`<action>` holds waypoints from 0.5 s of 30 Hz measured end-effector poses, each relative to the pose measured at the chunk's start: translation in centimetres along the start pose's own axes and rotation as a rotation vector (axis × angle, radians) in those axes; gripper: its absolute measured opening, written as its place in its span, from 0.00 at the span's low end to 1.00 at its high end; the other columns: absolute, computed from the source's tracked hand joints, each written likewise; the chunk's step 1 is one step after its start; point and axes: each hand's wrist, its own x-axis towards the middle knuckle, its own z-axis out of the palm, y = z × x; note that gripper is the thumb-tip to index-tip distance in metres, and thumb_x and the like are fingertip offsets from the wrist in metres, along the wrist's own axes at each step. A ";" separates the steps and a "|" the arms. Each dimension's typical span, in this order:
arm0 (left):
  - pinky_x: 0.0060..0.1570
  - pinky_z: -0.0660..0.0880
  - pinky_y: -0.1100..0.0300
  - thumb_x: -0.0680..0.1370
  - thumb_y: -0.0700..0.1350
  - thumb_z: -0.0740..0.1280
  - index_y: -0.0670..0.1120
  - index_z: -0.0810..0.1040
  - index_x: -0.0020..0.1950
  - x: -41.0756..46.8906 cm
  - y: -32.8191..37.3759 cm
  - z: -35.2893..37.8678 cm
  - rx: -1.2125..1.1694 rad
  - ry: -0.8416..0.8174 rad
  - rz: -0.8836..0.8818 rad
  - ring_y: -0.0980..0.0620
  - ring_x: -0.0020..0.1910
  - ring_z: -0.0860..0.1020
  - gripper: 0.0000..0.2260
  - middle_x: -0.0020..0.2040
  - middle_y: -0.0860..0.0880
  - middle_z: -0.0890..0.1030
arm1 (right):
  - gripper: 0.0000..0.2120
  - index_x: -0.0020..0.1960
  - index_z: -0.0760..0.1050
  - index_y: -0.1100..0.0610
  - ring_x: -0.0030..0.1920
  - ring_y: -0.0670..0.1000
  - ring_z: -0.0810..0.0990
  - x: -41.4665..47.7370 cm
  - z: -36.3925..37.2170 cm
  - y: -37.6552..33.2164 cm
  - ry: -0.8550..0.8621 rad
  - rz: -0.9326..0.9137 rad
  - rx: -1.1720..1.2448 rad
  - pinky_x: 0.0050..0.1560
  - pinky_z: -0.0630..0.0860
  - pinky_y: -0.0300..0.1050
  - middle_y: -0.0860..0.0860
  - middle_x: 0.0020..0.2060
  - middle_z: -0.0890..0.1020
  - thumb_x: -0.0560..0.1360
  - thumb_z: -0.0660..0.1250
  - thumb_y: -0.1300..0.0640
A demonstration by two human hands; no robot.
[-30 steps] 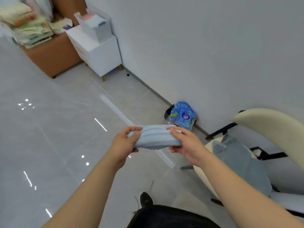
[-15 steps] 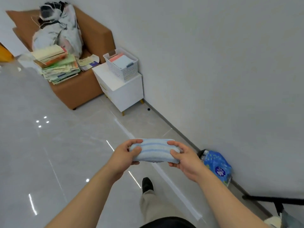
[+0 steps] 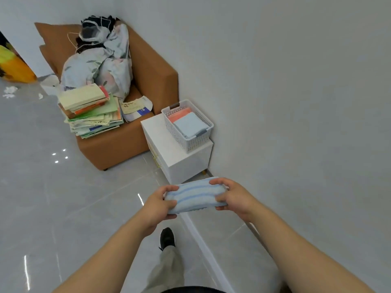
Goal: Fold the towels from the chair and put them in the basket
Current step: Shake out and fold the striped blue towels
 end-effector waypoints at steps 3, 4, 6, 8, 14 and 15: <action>0.42 0.82 0.55 0.79 0.33 0.63 0.54 0.76 0.60 8.0 4.1 -3.1 0.034 -0.025 -0.027 0.42 0.54 0.77 0.17 0.63 0.44 0.71 | 0.22 0.59 0.78 0.50 0.47 0.53 0.75 7.5 0.8 -4.7 0.036 -0.002 -0.114 0.45 0.81 0.49 0.53 0.56 0.73 0.73 0.62 0.72; 0.44 0.82 0.54 0.78 0.33 0.63 0.54 0.76 0.59 10.3 5.7 -4.0 0.036 -0.033 -0.034 0.43 0.53 0.77 0.18 0.62 0.45 0.71 | 0.23 0.59 0.78 0.49 0.47 0.53 0.76 9.8 0.9 -6.3 0.046 -0.003 -0.156 0.45 0.81 0.49 0.53 0.56 0.73 0.73 0.61 0.71; 0.47 0.83 0.51 0.77 0.32 0.63 0.54 0.75 0.59 14.7 9.2 -5.6 0.034 -0.030 -0.036 0.44 0.52 0.77 0.18 0.60 0.46 0.71 | 0.25 0.62 0.76 0.47 0.48 0.52 0.76 14.4 1.1 -9.9 0.067 -0.030 -0.264 0.47 0.82 0.51 0.51 0.58 0.74 0.73 0.59 0.70; 0.47 0.83 0.50 0.77 0.32 0.63 0.53 0.75 0.59 19.2 12.7 -6.8 0.039 -0.003 -0.028 0.45 0.51 0.76 0.18 0.59 0.46 0.71 | 0.27 0.67 0.74 0.47 0.48 0.51 0.77 19.0 0.9 -13.7 0.094 -0.102 -0.408 0.49 0.81 0.51 0.50 0.59 0.76 0.74 0.58 0.70; 0.49 0.83 0.46 0.77 0.31 0.61 0.54 0.71 0.60 34.7 20.7 -9.0 0.021 0.081 -0.043 0.46 0.49 0.74 0.20 0.55 0.47 0.69 | 0.30 0.72 0.68 0.44 0.48 0.53 0.76 36.9 -1.0 -23.1 0.048 -0.163 -0.679 0.36 0.69 0.36 0.54 0.60 0.74 0.76 0.55 0.69; 0.50 0.82 0.45 0.77 0.31 0.61 0.54 0.70 0.60 37.3 21.4 -9.3 0.017 0.100 -0.056 0.46 0.49 0.74 0.20 0.55 0.47 0.68 | 0.30 0.72 0.68 0.44 0.47 0.54 0.76 40.2 -1.2 -24.1 0.039 -0.177 -0.718 0.36 0.70 0.37 0.55 0.59 0.75 0.75 0.54 0.69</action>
